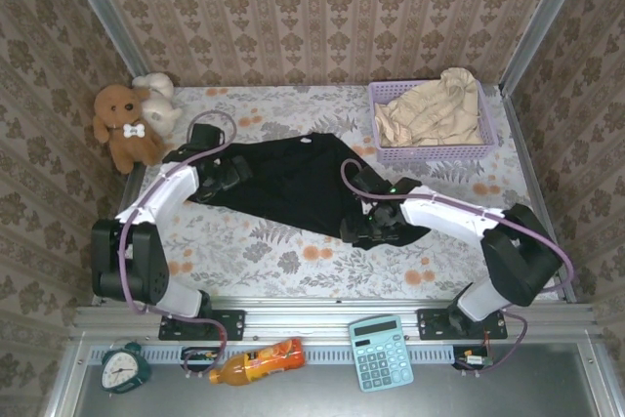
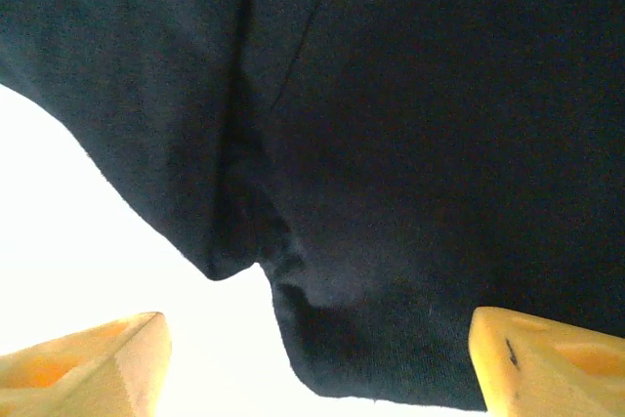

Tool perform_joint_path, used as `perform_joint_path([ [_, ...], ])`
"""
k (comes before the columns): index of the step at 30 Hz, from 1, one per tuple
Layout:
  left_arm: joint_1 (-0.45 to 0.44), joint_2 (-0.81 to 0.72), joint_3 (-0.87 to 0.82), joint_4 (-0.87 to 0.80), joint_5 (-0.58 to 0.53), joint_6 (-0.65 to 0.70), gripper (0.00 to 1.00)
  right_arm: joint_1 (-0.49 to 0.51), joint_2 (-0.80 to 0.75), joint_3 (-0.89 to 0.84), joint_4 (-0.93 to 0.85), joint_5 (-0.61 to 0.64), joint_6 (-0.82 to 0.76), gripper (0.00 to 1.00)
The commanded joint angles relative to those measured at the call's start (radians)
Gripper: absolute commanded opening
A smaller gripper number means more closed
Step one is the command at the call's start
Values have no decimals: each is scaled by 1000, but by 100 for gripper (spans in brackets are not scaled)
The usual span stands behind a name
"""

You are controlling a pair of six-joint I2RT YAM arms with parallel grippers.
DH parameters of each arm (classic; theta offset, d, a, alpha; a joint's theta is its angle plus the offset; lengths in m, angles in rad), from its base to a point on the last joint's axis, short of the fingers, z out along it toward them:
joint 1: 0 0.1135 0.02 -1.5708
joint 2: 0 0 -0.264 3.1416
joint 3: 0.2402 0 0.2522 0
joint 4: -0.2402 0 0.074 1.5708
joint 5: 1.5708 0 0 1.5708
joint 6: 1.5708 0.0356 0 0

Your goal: Fold and stack the mixed laundry pile

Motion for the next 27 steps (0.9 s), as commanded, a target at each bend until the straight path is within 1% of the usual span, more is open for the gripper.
perform_joint_path([
  [1,-30,16,44,13,-41,-46,100,30,75,29,19,57,-2,76],
  [3,-26,30,36,20,-65,-65,100,35,104,34,16,75,-7,67],
  [4,-23,37,31,24,-76,-70,100,35,111,36,16,89,-10,58],
  [6,-17,53,27,29,-100,-70,100,32,114,52,2,118,-24,35],
  [7,-15,63,24,34,-114,-63,99,27,109,80,-26,136,-33,16],
  [8,-13,77,22,45,-128,-53,98,23,100,118,-63,157,-41,0],
  [12,11,177,58,80,-146,-3,96,-4,17,261,-163,180,-63,0],
  [16,31,301,144,59,-156,20,91,-84,-65,352,-191,140,-64,0],
  [19,24,340,163,53,-151,25,84,-158,-82,386,-173,96,-71,0],
  [22,13,356,147,58,-148,29,71,-201,-78,413,-145,74,-69,0],
  [23,10,361,140,58,-147,31,66,-208,-76,419,-132,68,-65,0],
  [24,9,367,133,57,-148,32,58,-211,-75,423,-121,58,-60,0],
  [27,8,374,119,54,-142,34,15,-213,-57,432,-94,30,-53,0],
])
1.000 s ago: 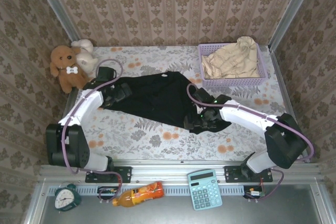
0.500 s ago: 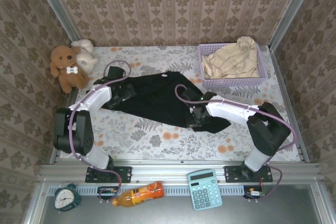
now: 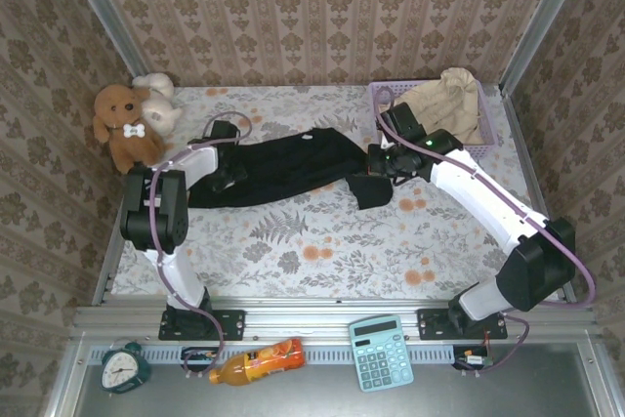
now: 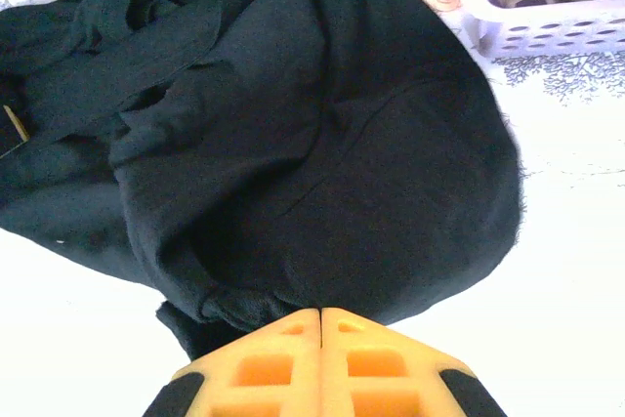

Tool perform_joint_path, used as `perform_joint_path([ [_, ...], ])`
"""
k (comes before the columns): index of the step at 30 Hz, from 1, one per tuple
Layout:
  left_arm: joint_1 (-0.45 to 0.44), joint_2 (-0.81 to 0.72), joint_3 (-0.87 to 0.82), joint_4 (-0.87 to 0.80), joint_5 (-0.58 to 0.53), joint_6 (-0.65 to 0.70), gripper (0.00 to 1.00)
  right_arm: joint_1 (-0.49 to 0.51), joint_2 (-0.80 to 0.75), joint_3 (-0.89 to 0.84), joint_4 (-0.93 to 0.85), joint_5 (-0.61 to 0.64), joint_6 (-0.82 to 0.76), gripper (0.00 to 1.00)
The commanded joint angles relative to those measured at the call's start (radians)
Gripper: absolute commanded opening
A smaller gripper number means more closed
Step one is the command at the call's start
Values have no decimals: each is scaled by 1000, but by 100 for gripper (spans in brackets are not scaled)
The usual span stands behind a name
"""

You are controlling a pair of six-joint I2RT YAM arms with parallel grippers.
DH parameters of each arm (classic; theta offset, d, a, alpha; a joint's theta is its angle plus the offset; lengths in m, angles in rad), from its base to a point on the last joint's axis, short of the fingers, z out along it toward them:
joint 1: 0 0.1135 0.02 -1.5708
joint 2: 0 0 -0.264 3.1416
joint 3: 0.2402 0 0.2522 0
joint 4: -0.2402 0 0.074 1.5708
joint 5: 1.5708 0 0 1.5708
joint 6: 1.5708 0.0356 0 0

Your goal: Fold and stack the mixed laundry pile

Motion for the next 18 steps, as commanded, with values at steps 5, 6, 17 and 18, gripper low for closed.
perform_joint_path([
  [5,6,-58,13,-75,-42,44,0,-1,23,42,2,-73,-21,0],
  [6,6,-91,24,-88,-50,55,0,-2,16,46,-11,-72,-33,0],
  [17,36,-418,69,-131,-155,138,0,-25,-81,-56,-58,-148,-100,0],
  [18,41,-421,70,-129,-155,141,0,-25,-81,-58,-71,-162,-103,0],
])
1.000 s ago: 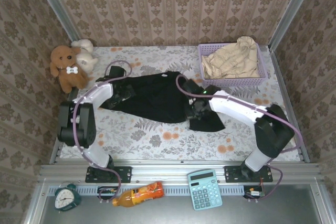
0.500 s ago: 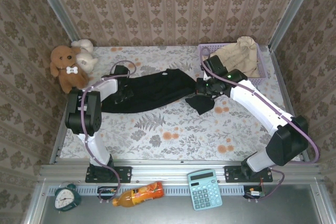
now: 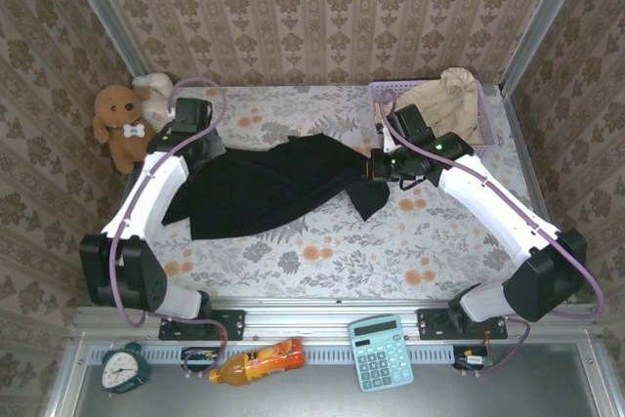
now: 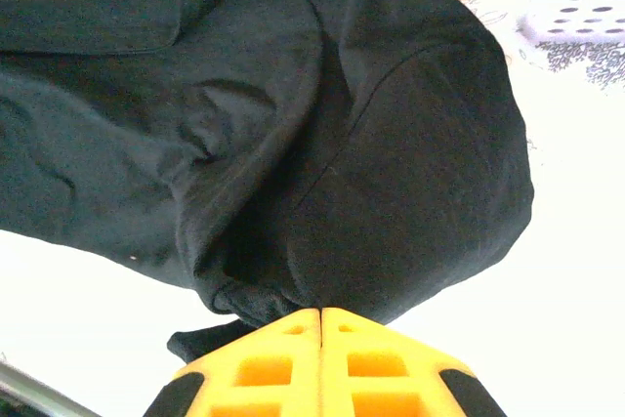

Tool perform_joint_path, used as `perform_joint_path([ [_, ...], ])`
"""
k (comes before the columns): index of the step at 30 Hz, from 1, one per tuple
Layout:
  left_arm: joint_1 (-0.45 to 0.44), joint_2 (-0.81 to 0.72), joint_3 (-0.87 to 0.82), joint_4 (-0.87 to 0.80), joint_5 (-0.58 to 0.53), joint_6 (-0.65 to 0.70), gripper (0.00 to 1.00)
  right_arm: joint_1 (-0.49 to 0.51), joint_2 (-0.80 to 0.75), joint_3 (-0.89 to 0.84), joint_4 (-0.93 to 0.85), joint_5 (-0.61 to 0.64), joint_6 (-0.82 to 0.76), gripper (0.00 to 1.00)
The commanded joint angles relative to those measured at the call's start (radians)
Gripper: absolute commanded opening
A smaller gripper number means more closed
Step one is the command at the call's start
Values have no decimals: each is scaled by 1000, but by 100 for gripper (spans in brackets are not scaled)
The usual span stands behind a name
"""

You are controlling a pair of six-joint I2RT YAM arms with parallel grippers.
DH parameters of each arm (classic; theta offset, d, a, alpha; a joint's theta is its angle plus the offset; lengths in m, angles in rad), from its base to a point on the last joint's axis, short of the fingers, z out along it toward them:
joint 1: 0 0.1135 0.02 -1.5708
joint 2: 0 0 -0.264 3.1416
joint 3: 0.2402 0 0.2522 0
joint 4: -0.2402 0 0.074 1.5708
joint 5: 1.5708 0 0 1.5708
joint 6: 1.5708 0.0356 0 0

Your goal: Fold and stack the mixed laundry pile

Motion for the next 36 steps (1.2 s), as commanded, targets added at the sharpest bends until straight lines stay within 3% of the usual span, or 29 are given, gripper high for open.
perform_joint_path([
  [1,18,7,10,-55,-38,36,0,-5,-9,-34,-62,-75,-18,0],
  [6,14,-85,111,-70,-3,43,0,-2,-115,-56,-86,-179,-23,0],
  [10,35,-141,317,-92,-28,87,0,-13,-190,79,-142,-262,-49,0],
  [14,38,-84,592,-137,-6,152,0,-13,-231,206,-146,-356,-25,0],
  [18,40,-5,701,-122,2,180,0,-35,-216,239,-114,-307,-23,0],
  [22,58,160,725,-99,93,151,0,-106,-119,178,18,-124,12,0],
  [27,57,477,842,-69,136,143,0,-193,150,142,316,-67,81,0],
  [31,54,667,1102,-172,158,152,0,-206,328,374,282,-102,67,0],
  [36,104,674,1257,-128,231,86,0,-227,454,764,118,-117,25,0],
])
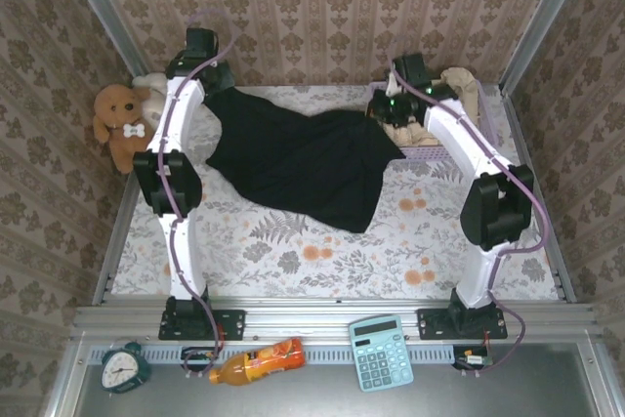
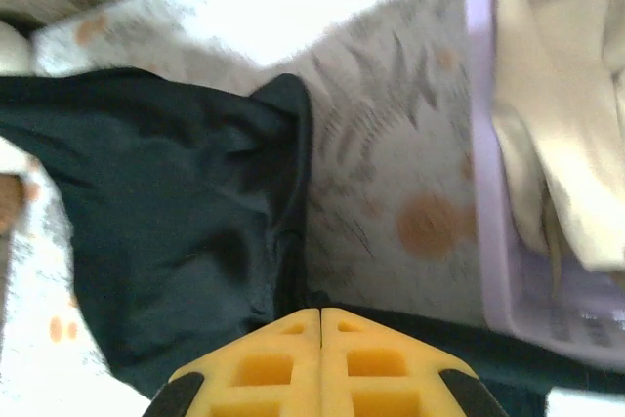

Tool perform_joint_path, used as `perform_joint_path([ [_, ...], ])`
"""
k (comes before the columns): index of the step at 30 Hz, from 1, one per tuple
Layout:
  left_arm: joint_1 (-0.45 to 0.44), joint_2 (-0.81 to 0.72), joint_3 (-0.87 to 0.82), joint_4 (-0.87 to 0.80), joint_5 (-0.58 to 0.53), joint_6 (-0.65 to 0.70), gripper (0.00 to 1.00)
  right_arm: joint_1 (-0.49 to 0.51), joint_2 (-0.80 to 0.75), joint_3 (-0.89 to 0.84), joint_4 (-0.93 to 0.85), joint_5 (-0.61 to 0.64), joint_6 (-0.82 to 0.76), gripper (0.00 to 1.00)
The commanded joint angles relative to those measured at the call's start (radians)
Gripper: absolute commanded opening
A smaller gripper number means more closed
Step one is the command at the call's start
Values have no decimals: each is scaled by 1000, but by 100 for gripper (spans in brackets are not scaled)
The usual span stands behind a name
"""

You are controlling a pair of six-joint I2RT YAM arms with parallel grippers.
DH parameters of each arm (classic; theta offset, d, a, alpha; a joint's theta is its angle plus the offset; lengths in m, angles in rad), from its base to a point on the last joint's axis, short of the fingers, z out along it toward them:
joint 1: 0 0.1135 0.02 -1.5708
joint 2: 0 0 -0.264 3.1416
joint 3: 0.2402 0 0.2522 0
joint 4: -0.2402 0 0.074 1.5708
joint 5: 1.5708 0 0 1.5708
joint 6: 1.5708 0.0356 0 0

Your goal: Fold and stack the mixed laundry pile

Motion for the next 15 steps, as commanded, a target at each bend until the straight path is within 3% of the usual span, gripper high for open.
perform_joint_path([
  [1,57,-134,239,37,94,-67,0,-19,-10,326,-54,-13,-29,0],
  [5,101,-129,485,-9,179,-128,0,-49,73,748,-208,-51,-42,0],
  [8,117,-256,395,25,204,-131,0,-57,62,895,-279,-77,-59,0],
  [10,115,-377,226,77,219,-104,0,-57,2,839,-284,-118,-70,0],
  [12,115,-529,-26,160,230,-86,0,-45,-93,673,-271,-169,-80,0],
  [15,119,-784,-523,343,192,-93,0,10,-326,231,-148,-163,-103,0],
])
